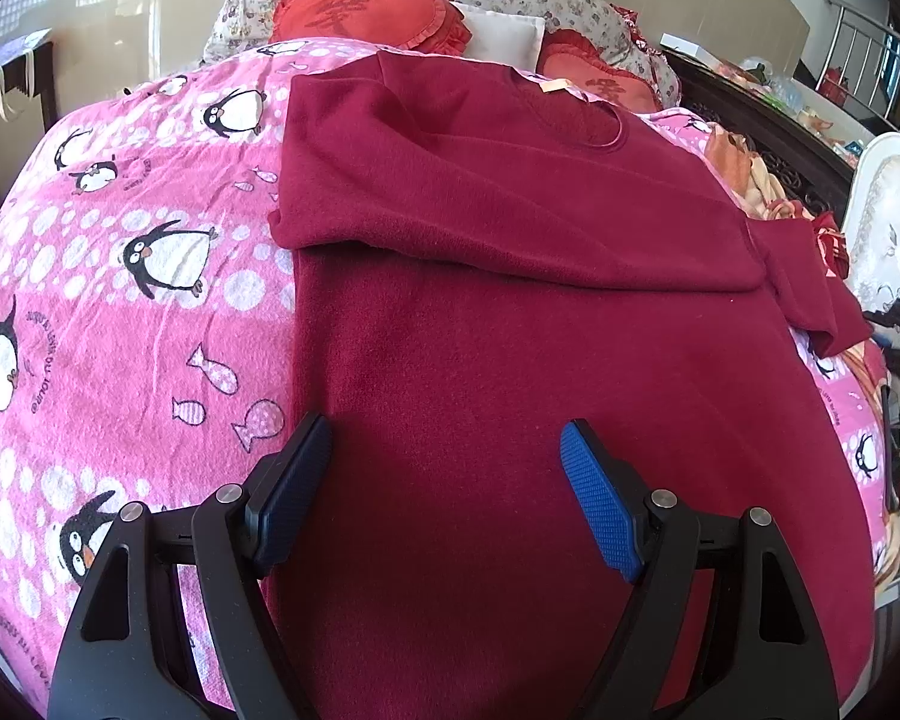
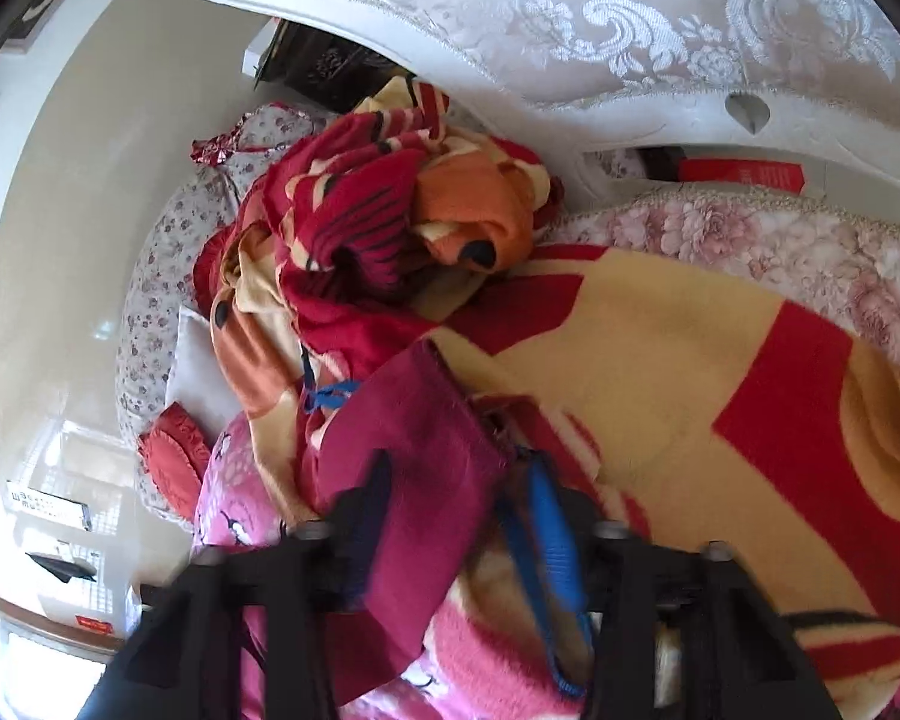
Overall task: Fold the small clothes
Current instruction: 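Lift the sleeve and carry it across the chest, open the right gripper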
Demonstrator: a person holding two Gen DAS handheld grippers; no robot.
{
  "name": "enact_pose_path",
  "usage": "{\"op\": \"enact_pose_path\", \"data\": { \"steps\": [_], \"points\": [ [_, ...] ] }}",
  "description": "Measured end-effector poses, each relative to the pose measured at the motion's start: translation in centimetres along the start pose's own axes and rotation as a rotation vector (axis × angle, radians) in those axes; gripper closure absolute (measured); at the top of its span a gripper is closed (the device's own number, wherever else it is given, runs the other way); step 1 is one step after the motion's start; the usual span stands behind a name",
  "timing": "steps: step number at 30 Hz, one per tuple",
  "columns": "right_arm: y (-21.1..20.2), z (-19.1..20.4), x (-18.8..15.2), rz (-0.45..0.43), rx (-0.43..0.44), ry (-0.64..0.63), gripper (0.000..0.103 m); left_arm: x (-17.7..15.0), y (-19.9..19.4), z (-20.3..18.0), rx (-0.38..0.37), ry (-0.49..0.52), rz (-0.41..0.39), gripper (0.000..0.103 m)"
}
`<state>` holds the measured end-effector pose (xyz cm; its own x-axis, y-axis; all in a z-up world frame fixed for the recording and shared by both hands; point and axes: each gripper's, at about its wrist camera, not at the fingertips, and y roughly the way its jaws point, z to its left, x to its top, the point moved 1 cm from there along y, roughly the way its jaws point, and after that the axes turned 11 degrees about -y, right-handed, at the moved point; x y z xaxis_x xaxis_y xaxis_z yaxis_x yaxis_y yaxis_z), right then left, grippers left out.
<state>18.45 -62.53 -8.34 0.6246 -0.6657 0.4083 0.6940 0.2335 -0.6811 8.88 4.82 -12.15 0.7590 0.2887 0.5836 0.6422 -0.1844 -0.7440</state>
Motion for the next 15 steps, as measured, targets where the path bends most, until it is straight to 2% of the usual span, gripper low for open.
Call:
{"op": "enact_pose_path", "data": {
  "steps": [2, 8, 11, 13, 14, 15],
  "points": [
    [-0.9, 1.2, 0.4, -0.025, -0.01, -0.08, 0.095, 0.0, 0.0, 0.0, 0.003, 0.002, 0.0, 0.024],
    [-3.5, 6.3, 1.0, -0.057, -0.016, -0.265, 0.096, 0.0, 0.0, 0.1, -0.002, -0.001, -0.002, 0.024],
    [-4.8, 11.7, 0.1, -0.078, 0.044, -0.369, 0.096, 0.0, -0.1, 0.2, -0.008, -0.005, -0.003, 0.024],
    [-5.2, 17.5, -1.6, -0.081, 0.133, -0.466, 0.096, 0.0, -0.1, 0.2, -0.011, -0.007, -0.004, 0.024],
    [-5.4, 19.1, -2.2, -0.082, 0.161, -0.495, 0.096, 0.0, -0.2, 0.2, -0.012, -0.008, -0.005, 0.024],
    [-5.3, 22.7, -3.7, -0.073, 0.23, -0.541, 0.096, 0.0, -0.2, 0.3, -0.014, -0.009, -0.005, 0.024]
  ]
}}
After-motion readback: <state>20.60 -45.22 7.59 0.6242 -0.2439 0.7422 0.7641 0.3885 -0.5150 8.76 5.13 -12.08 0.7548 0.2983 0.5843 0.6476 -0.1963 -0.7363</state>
